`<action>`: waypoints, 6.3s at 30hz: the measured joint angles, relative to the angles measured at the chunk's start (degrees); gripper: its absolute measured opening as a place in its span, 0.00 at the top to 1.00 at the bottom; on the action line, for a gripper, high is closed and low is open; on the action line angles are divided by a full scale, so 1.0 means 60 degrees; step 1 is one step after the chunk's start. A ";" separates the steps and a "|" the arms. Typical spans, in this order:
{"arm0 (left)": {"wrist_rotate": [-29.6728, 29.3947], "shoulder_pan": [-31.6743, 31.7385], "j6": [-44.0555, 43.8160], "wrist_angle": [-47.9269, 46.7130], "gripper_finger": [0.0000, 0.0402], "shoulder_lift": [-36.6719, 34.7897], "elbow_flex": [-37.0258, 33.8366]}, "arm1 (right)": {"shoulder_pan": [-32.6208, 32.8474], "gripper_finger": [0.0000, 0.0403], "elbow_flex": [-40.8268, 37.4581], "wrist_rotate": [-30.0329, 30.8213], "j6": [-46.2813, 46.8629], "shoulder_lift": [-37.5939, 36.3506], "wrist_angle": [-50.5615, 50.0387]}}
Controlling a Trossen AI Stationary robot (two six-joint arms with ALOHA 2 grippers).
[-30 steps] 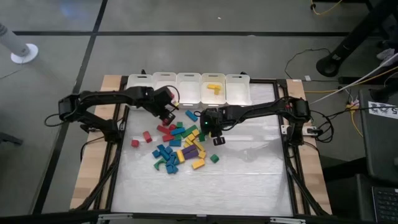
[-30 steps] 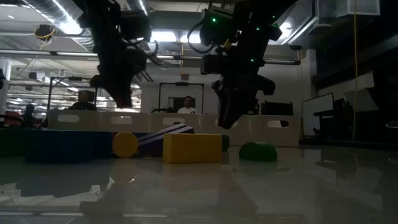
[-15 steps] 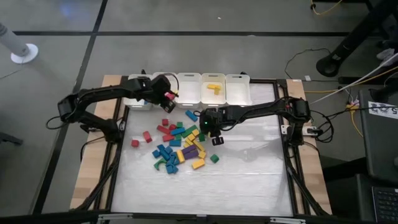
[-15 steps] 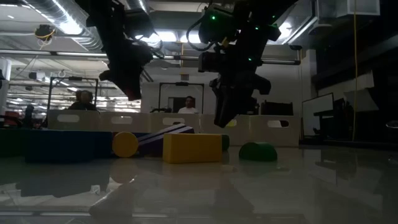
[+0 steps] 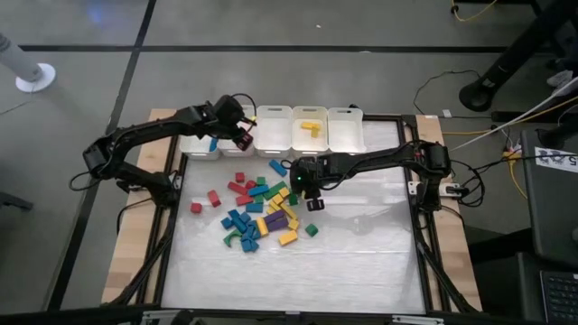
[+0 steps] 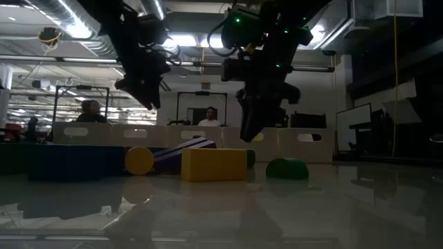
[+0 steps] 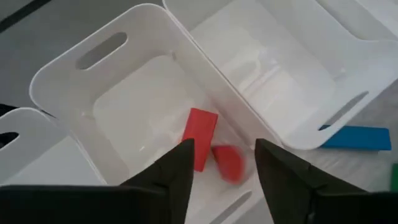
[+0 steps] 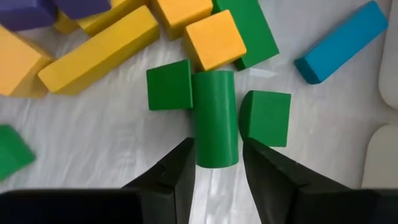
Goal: Sort blocks
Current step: Put the red block into the middle left white bin, then put the green block into the right white bin, then put the violet block into the middle white bin
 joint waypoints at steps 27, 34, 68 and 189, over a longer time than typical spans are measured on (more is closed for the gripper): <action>0.0164 -0.0054 -0.0154 -0.0159 0.53 0.0007 -0.0001 | 0.0000 0.50 0.0018 -0.0073 0.0201 0.1067 0.0066; 0.0988 -0.0764 -0.0178 -0.0369 0.53 0.0007 -0.0004 | 0.0004 0.68 0.0114 -0.0106 0.0194 0.1084 -0.0059; 0.1005 -0.4241 -0.0778 0.0199 0.53 0.0011 -0.0007 | -0.2226 0.65 0.3625 0.4660 0.0576 0.1093 -0.8596; -0.1920 -0.1627 0.4126 0.5042 0.69 0.2366 -0.0005 | 0.0685 0.48 0.3621 0.1645 0.1567 0.1078 -0.4001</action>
